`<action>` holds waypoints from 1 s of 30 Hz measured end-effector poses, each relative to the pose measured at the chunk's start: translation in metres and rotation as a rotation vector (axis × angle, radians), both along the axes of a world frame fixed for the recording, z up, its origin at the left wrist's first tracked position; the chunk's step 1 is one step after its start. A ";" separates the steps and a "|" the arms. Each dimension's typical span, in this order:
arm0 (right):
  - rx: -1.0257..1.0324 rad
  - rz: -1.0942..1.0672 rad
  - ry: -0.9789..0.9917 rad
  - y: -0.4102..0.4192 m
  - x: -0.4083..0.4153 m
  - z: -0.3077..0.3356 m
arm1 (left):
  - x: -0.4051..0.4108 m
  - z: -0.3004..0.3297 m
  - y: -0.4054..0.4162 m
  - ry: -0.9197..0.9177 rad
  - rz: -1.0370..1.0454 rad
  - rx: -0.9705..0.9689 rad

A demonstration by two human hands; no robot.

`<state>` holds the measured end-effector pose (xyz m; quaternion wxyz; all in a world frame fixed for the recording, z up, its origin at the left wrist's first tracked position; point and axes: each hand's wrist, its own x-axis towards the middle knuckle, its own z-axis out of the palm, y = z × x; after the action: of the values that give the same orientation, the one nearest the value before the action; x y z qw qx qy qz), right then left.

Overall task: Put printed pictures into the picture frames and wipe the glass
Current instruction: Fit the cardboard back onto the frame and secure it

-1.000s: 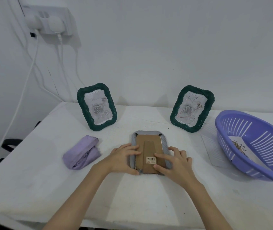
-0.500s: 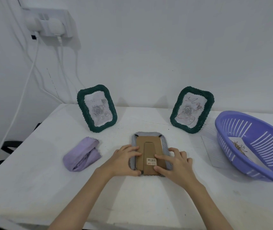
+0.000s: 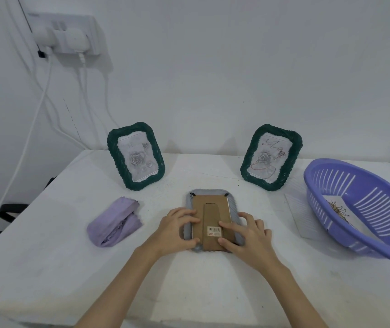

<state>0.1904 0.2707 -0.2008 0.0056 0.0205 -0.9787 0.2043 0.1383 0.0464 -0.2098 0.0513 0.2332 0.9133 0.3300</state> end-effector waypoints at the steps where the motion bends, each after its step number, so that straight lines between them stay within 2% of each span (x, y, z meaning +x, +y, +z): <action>1: -0.012 -0.002 0.003 0.000 0.000 0.000 | 0.000 0.001 0.000 -0.004 0.004 0.005; 5: -0.075 -0.006 -0.001 0.001 0.000 0.000 | 0.004 0.005 0.001 -0.030 0.026 0.006; 10: -0.414 -0.072 -0.028 0.002 -0.002 0.001 | 0.010 0.002 0.007 -0.135 0.260 -0.138; 12: -0.594 -0.069 -0.028 0.002 -0.004 0.004 | 0.009 0.004 0.011 -0.185 0.266 -0.035; 14: -0.777 -0.071 -0.034 0.000 -0.006 0.010 | 0.007 0.010 0.013 -0.248 0.314 0.207; 16: -0.833 -0.108 -0.046 0.001 -0.009 0.015 | 0.007 0.017 0.012 -0.301 0.324 0.472; 19: -0.800 -0.132 -0.070 0.002 -0.013 0.018 | 0.007 0.033 0.013 -0.290 0.276 0.720; 21: -0.704 -0.133 -0.026 -0.001 -0.019 0.028 | 0.007 0.042 0.018 -0.216 0.270 0.806; 26: -0.547 -0.012 0.197 -0.013 -0.049 0.095 | 0.013 0.059 0.042 -0.075 0.209 0.819; 30: -0.171 0.017 0.228 -0.023 -0.065 0.134 | 0.019 0.066 0.058 -0.070 0.135 0.785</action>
<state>0.1251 0.2482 -0.0667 0.1167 0.0514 -0.9504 0.2836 0.1576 0.1047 -0.1438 -0.0324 0.1629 0.7289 0.6642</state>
